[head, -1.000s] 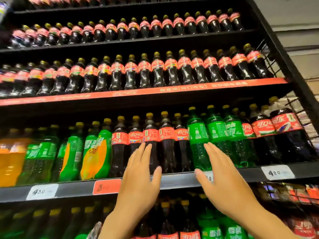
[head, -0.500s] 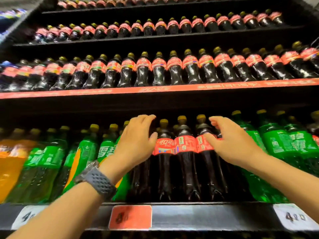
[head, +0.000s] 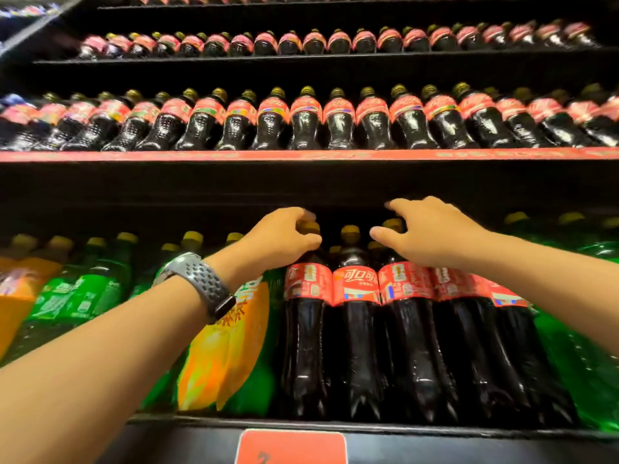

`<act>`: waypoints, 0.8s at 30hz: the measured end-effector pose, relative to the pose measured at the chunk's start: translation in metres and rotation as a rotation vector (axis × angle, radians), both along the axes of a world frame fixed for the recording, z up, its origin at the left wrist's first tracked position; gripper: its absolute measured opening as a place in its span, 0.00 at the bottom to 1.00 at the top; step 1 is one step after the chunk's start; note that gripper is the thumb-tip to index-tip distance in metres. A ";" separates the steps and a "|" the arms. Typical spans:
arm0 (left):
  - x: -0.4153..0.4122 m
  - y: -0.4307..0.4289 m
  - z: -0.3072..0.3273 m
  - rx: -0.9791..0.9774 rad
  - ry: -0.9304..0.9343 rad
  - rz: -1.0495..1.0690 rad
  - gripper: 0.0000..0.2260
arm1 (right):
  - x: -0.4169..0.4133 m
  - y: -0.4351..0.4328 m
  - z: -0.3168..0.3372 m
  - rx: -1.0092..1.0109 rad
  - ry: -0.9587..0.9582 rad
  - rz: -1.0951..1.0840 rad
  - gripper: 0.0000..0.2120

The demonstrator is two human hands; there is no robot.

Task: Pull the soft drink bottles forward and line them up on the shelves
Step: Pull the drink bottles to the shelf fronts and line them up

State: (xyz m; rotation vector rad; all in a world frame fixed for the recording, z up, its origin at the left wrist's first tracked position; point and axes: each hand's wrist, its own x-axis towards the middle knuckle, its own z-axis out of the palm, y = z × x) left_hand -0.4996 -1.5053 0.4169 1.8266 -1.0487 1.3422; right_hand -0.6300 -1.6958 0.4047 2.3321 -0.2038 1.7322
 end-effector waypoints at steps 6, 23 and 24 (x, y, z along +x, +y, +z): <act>0.002 -0.008 0.006 0.007 -0.059 0.049 0.23 | 0.003 0.003 0.017 0.048 0.083 0.033 0.23; -0.026 -0.041 0.002 0.123 -0.368 0.385 0.22 | 0.000 -0.002 0.029 0.024 0.131 0.136 0.19; -0.029 -0.047 0.002 0.138 -0.392 0.411 0.23 | 0.001 -0.003 0.029 0.022 0.120 0.140 0.19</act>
